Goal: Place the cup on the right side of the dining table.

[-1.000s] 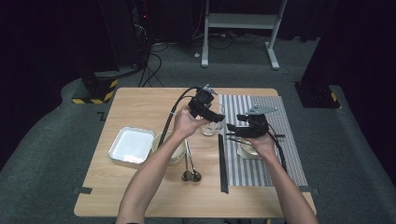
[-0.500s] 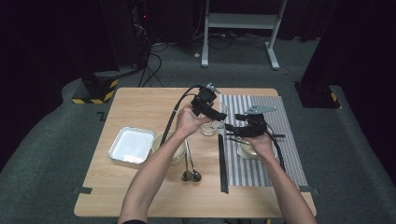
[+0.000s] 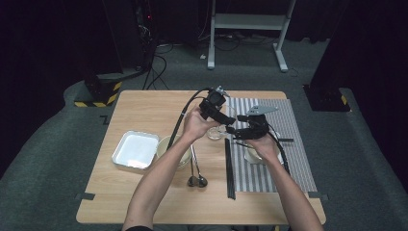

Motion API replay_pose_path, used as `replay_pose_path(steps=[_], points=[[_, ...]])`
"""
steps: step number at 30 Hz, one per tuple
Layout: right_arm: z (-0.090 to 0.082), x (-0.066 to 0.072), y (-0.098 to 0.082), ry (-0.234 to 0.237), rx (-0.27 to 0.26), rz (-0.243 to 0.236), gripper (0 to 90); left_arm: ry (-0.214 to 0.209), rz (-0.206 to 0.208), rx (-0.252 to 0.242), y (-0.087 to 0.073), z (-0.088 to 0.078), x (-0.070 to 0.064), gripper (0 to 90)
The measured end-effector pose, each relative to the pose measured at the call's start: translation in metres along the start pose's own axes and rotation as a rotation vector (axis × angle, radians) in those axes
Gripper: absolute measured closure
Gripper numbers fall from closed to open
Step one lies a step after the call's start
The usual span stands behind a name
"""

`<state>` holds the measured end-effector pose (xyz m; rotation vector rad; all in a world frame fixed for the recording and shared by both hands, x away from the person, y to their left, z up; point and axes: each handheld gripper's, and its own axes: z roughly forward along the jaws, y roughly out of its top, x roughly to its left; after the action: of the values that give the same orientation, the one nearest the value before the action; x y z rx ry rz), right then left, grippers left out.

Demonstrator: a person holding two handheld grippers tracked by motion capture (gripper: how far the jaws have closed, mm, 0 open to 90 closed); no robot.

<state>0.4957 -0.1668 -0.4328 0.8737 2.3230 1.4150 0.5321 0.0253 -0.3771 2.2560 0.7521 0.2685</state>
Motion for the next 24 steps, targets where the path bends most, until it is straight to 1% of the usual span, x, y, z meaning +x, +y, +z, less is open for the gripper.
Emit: replay_pose_path(steps=[5, 10, 14, 24], points=[[0.007, 0.001, -0.001, 0.009, 0.013, 0.004, 21.7, -0.001, 0.012, 0.009, 0.001, 0.0, -0.001, 18.4], [0.009, 0.002, 0.0, 0.012, 0.006, 0.002, 21.4, -0.007, 0.022, 0.005, 0.003, 0.001, -0.005, 18.4], [0.009, 0.003, 0.001, 0.01, 0.0, -0.001, 21.0, -0.016, 0.039, 0.018, 0.006, 0.002, -0.009, 18.4], [0.007, 0.002, 0.001, -0.002, 0.0, 0.004, 20.1, -0.035, 0.032, 0.018, 0.008, 0.006, -0.01, 18.4]])
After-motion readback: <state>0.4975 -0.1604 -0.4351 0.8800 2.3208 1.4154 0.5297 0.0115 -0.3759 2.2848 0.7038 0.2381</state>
